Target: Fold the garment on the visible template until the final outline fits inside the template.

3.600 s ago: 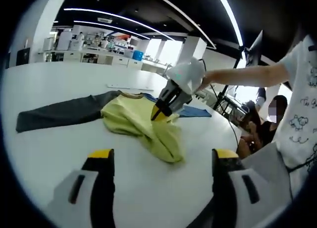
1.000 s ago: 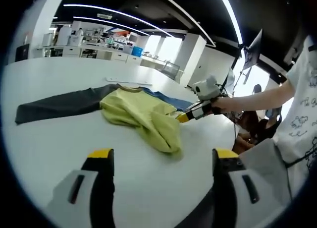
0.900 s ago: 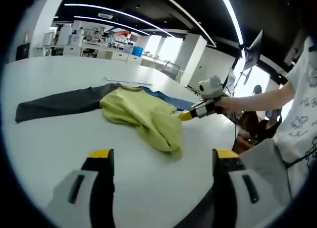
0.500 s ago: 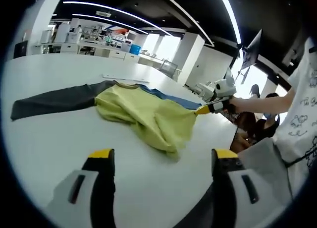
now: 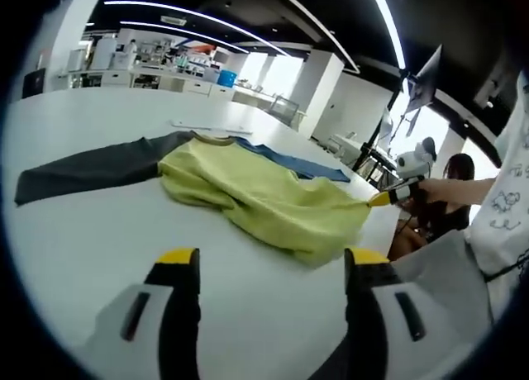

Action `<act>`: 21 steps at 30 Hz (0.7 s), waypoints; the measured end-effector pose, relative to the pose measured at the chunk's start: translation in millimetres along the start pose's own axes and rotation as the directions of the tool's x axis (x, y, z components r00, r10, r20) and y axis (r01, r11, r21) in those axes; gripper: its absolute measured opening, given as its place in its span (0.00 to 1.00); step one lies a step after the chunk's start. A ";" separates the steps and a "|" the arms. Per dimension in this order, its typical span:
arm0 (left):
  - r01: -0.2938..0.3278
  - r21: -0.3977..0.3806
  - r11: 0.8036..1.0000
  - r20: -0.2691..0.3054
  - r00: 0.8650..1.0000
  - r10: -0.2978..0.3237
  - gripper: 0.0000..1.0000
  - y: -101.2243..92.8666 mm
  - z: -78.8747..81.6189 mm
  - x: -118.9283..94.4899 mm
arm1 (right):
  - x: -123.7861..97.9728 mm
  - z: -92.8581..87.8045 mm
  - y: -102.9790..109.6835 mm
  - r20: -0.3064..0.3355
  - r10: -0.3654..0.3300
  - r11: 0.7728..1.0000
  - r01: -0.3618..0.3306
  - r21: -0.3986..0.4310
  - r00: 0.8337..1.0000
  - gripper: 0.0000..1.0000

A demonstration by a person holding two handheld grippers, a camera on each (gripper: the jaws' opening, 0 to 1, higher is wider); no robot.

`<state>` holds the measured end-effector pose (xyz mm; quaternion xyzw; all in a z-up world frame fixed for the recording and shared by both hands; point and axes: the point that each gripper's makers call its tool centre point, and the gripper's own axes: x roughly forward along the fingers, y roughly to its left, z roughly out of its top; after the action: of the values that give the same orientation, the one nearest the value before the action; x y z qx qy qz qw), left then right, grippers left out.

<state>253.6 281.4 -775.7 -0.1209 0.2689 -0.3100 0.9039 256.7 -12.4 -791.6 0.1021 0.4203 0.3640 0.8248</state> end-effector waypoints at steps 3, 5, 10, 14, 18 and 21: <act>-0.009 0.009 1.000 -0.018 1.000 0.009 0.64 3.5 0.0 6.7 | -0.1 -6.9 -2.5 0.003 -0.007 1.000 0.007 0.014 1.000 0.00; -0.018 0.007 1.000 -0.025 1.000 0.018 0.62 3.4 0.5 12.9 | -0.5 -10.7 -5.8 0.004 -0.022 1.000 0.022 0.020 1.000 0.00; -0.063 -0.015 0.998 -0.045 0.997 0.062 0.50 20.8 4.8 31.4 | -1.3 -13.3 -9.5 0.018 -0.038 0.997 0.036 0.064 0.999 0.00; -0.095 -0.063 0.993 -0.052 0.994 0.092 0.41 26.6 4.9 52.5 | -2.0 -10.8 -11.6 0.030 -0.035 0.997 0.032 0.076 0.999 0.00; -0.141 -0.178 0.974 -0.041 0.990 0.135 0.31 35.9 7.3 71.4 | -1.6 -9.7 -12.4 0.032 -0.038 0.996 0.036 0.077 0.999 0.00; -0.142 -0.236 0.961 -0.048 0.990 0.135 0.27 36.3 7.5 82.2 | -1.3 -8.6 -13.5 0.038 -0.041 0.995 0.037 0.088 0.998 0.00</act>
<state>330.3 258.6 -817.3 -0.2047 0.3264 -0.2134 0.8978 256.6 -24.1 -802.5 0.1369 0.4214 0.3272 0.8346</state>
